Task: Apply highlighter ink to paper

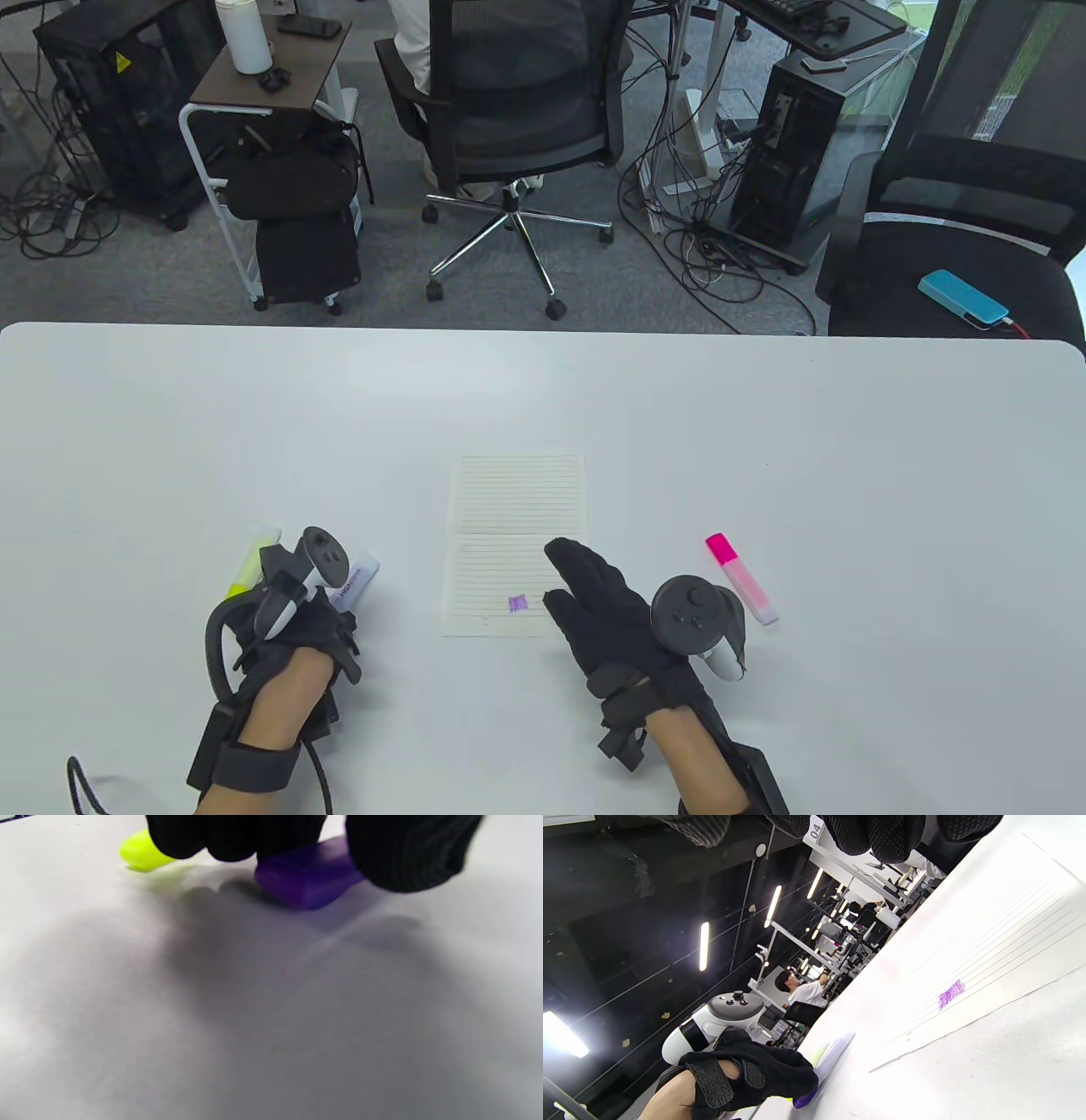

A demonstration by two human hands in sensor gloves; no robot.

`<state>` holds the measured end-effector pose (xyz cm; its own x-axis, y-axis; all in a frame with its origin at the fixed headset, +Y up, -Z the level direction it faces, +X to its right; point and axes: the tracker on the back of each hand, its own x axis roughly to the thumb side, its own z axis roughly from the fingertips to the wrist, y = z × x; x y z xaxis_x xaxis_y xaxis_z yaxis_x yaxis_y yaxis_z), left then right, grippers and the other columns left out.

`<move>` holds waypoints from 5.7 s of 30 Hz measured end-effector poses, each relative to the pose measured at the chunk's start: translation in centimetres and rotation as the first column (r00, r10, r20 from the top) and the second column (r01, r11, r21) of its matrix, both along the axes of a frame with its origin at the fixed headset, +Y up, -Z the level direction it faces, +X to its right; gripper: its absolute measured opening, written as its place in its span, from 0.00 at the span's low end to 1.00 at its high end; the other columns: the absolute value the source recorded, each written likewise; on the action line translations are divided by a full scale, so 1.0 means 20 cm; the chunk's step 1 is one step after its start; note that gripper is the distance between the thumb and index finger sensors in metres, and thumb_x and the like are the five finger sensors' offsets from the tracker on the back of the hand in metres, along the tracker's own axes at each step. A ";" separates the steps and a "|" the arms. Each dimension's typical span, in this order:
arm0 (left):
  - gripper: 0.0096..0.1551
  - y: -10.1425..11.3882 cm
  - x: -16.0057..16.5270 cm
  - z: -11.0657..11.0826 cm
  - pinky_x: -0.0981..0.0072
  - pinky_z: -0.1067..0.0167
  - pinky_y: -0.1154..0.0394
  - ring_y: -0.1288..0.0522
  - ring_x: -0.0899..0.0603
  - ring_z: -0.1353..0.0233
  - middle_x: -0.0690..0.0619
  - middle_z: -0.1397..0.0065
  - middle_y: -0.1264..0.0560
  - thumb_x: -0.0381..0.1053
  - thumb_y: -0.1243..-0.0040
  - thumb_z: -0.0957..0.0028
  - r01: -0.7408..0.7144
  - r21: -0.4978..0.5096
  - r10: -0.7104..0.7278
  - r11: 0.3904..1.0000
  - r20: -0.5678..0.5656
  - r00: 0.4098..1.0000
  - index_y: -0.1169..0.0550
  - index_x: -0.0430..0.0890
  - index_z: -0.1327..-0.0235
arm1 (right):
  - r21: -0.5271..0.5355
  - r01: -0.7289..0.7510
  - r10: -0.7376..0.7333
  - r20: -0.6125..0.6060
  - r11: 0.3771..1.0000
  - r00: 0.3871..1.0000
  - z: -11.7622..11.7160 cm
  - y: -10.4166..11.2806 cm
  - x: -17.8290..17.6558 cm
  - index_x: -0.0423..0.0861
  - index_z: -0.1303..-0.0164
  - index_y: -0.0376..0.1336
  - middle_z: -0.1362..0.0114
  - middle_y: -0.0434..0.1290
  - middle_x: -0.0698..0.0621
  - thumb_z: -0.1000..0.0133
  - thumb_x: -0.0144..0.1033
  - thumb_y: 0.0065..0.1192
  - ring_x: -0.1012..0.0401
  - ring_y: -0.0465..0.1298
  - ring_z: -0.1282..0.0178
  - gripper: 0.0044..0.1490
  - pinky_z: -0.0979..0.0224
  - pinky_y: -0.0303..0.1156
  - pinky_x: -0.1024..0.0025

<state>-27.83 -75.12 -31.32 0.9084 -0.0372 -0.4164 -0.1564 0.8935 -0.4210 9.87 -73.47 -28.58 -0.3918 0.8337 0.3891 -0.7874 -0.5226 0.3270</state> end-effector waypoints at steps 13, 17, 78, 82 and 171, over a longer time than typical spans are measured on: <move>0.47 -0.02 -0.45 -0.02 0.31 0.27 0.52 0.48 0.31 0.21 0.43 0.22 0.50 0.61 0.36 0.57 -0.088 0.078 0.108 0.993 -0.311 0.944 0.41 0.45 0.28 | -0.002 -0.016 0.016 -0.010 1.000 1.000 0.00 -0.01 -0.01 0.53 0.12 0.42 0.10 0.48 0.40 0.30 0.58 0.45 0.35 0.52 0.15 0.40 0.22 0.51 0.29; 0.42 -0.07 -0.48 -0.06 0.31 0.27 0.50 0.46 0.32 0.21 0.44 0.22 0.48 0.60 0.36 0.57 -0.109 0.065 0.124 0.992 -0.310 0.942 0.36 0.46 0.31 | -0.003 -0.020 0.020 -0.011 1.000 1.000 0.00 -0.01 -0.01 0.53 0.12 0.42 0.09 0.48 0.40 0.30 0.58 0.45 0.35 0.52 0.15 0.40 0.22 0.51 0.29; 0.32 0.20 0.52 0.15 0.58 0.72 0.11 0.20 0.58 0.91 0.63 0.81 0.12 0.68 0.30 0.63 -0.869 0.105 0.443 0.483 0.827 0.346 0.14 0.49 0.52 | 0.171 0.038 -0.010 -0.161 0.984 0.987 0.08 0.10 -0.17 0.49 0.26 0.61 0.39 0.77 0.41 0.33 0.39 0.64 0.54 0.78 0.59 0.26 0.31 0.73 0.46; 0.45 0.23 0.40 0.15 0.49 0.52 0.17 0.17 0.53 0.71 0.57 0.58 0.15 0.75 0.58 0.56 -0.732 0.284 0.295 0.619 0.780 0.552 0.25 0.48 0.36 | 0.184 0.021 -0.005 -0.084 0.983 0.996 0.05 0.09 -0.10 0.48 0.25 0.61 0.40 0.76 0.41 0.33 0.39 0.63 0.53 0.78 0.59 0.26 0.31 0.72 0.44; 0.43 -0.14 0.80 0.12 0.41 0.28 0.43 0.49 0.36 0.21 0.51 0.17 0.53 0.64 0.43 0.55 -0.179 -0.041 0.147 0.983 0.764 0.629 0.44 0.62 0.24 | -0.054 -0.496 0.497 0.183 0.866 0.848 -0.12 -0.10 0.04 0.49 0.23 0.63 0.38 0.76 0.40 0.32 0.39 0.60 0.52 0.78 0.56 0.25 0.33 0.72 0.44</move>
<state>-11.74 -77.87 -28.92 0.8930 0.1426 0.4269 0.0603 0.9020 -0.4276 10.72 -75.47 -30.95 -0.8181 0.5099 0.2657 -0.4689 -0.8591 0.2051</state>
